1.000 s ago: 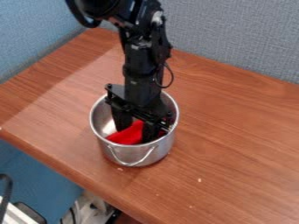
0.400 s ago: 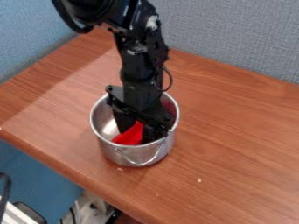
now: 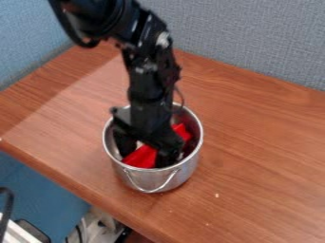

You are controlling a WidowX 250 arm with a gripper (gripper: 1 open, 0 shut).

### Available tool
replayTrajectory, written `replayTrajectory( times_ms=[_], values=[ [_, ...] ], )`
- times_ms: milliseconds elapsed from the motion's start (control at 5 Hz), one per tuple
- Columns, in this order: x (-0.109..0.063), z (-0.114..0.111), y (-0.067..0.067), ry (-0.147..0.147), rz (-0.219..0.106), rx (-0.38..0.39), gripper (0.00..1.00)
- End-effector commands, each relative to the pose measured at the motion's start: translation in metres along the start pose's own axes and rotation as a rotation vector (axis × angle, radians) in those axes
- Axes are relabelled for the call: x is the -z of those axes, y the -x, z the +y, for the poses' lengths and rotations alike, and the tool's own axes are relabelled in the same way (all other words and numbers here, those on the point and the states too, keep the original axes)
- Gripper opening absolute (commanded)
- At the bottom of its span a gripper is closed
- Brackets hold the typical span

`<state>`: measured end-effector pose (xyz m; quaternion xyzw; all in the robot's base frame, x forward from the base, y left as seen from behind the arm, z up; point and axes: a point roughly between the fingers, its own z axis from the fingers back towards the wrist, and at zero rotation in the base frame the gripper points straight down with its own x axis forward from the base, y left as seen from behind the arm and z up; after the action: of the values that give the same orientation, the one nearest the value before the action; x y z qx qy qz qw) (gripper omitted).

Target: Put the red object in the metal pot

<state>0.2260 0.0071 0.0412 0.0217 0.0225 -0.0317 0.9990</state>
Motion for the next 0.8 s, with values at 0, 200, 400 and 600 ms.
replayTrajectory(
  times_ms=[0,200,400,600],
  values=[
    [-0.036,-0.006,-0.017,-0.047,-0.074,0.053,1.0],
    [-0.04,-0.004,-0.021,-0.051,-0.091,0.082,1.0],
    [-0.035,-0.006,-0.028,-0.044,-0.084,0.051,1.0],
    [-0.032,-0.008,-0.033,-0.041,-0.075,0.023,1.0]
  ],
)
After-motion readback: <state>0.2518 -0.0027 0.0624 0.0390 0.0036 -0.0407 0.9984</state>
